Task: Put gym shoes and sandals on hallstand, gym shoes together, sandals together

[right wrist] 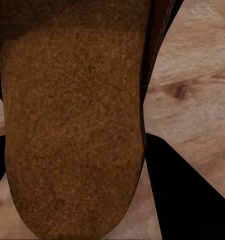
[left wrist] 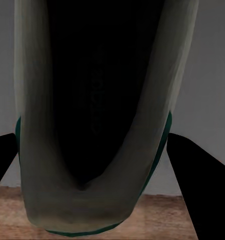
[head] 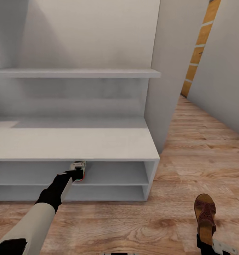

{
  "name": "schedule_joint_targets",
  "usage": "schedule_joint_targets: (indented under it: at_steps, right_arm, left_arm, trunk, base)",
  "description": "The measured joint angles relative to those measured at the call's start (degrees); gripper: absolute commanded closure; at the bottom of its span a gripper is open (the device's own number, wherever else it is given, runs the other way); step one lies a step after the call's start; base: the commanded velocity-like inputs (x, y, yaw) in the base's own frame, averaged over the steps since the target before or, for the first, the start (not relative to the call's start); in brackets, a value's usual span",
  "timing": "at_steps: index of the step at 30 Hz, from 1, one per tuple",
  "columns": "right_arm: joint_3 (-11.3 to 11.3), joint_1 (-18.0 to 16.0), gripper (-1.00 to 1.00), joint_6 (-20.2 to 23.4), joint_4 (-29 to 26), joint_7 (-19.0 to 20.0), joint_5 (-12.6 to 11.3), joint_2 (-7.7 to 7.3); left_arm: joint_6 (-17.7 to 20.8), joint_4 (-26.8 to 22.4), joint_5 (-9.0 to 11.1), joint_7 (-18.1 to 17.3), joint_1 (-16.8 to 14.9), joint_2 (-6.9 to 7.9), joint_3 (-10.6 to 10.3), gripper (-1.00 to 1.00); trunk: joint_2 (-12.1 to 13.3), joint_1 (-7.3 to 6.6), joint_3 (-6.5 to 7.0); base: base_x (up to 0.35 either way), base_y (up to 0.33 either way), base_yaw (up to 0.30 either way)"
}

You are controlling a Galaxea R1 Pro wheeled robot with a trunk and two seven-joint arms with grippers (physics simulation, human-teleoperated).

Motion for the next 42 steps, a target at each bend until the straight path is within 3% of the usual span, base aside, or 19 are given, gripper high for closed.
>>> schedule_joint_targets:
  at_steps: [20, 21, 31, 42]
  right_arm:
    - [0.0, 0.0, 1.0, 0.0, 0.0, -0.02, 0.0, 0.0]
    - [0.0, 0.0, 1.0, 0.0, 0.0, -0.02, 0.0, 0.0]
    - [-0.01, 0.0, 1.0, 0.0, 0.05, -0.03, 0.0, 0.0]
    - [0.01, 0.0, 1.0, 0.01, 0.09, -0.01, 0.01, 0.0]
  left_arm:
    - [-0.27, 0.02, 0.01, -0.32, 0.05, 0.04, -0.13, 1.0]
    - [-0.27, 0.02, 0.0, -0.28, 0.06, 0.04, -0.14, -1.0]
    - [-0.26, 0.02, -0.02, -0.37, 0.0, 0.12, -0.2, -1.0]
    - [-0.25, 0.01, -0.02, -0.38, 0.0, 0.28, 0.14, -1.0]
  trunk:
    - [0.0, 0.01, 0.0]
    - [0.0, 0.01, 0.0]
    - [0.0, 0.03, 0.0]
    - [0.0, 0.05, 0.0]
  base:
    - [0.021, 0.0, 0.0]
    - [0.0, 0.0, 0.0]
    - [-0.033, 0.009, 0.0]
    - [-0.281, 0.097, 0.0]
